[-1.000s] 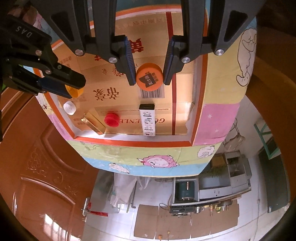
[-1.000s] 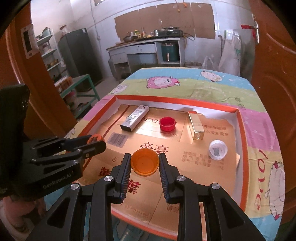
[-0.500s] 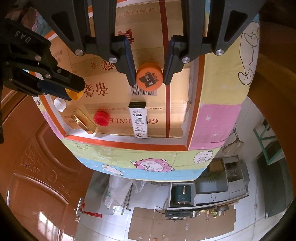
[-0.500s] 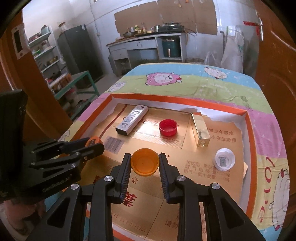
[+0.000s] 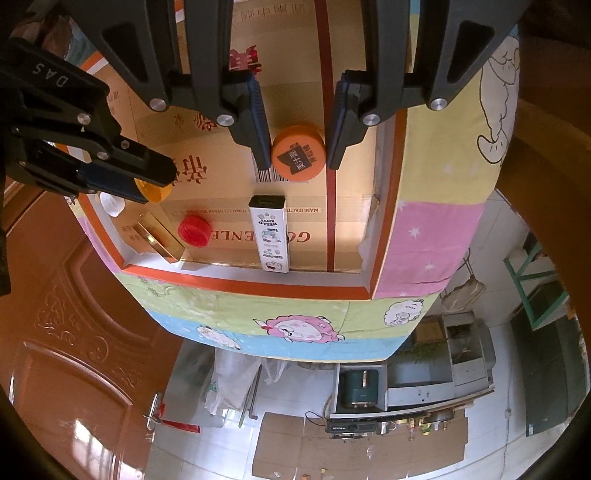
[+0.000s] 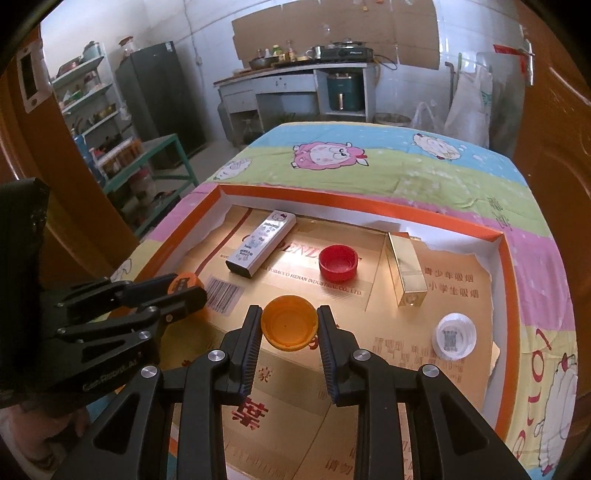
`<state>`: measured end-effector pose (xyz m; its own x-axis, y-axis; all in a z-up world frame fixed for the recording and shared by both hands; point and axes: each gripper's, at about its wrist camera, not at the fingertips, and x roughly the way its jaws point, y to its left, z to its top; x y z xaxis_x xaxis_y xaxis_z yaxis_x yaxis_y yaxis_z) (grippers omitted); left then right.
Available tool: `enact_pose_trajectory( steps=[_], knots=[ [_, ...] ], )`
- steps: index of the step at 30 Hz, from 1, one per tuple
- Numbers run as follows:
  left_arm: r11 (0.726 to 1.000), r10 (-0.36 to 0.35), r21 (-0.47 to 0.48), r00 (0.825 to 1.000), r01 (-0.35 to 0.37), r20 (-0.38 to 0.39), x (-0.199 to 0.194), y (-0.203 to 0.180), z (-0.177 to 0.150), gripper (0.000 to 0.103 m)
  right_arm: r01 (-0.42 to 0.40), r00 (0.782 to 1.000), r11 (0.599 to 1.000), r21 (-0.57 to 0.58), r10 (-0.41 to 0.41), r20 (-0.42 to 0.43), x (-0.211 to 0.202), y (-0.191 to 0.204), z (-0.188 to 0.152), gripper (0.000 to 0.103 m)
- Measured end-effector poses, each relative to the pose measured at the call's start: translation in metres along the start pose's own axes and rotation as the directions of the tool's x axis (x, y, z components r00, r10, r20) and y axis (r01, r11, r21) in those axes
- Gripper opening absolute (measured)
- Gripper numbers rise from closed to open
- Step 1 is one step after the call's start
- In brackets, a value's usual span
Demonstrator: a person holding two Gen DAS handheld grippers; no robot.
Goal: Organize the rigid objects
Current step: 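Carry both orange caps into the tray with both tools, then open both tools to release the orange caps in the tray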
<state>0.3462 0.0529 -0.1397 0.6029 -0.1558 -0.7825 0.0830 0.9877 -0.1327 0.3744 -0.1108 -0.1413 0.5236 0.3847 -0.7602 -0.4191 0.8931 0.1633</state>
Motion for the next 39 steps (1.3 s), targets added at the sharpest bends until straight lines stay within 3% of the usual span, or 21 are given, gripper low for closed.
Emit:
enact_pose_trajectory(
  steps=[20, 31, 39],
  knots=[
    [1.0, 0.009, 0.0, 1.0, -0.009, -0.002, 0.008, 0.001, 0.001, 0.031, 0.035, 0.999, 0.999, -0.007, -0.035, -0.03, 0.019, -0.004, 0.006, 0.03],
    [0.998, 0.05, 0.028, 0.999, -0.05, 0.015, 0.012, -0.001, -0.001, 0.031, 0.067, 0.996, 0.997, -0.025, -0.068, -0.051, 0.026, -0.003, 0.003, 0.03],
    [0.999, 0.025, 0.022, 0.999, -0.026, 0.023, 0.012, -0.002, -0.001, 0.036, 0.086, 0.995, 0.995, -0.041, -0.089, -0.055, 0.028, -0.002, 0.001, 0.031]
  ],
)
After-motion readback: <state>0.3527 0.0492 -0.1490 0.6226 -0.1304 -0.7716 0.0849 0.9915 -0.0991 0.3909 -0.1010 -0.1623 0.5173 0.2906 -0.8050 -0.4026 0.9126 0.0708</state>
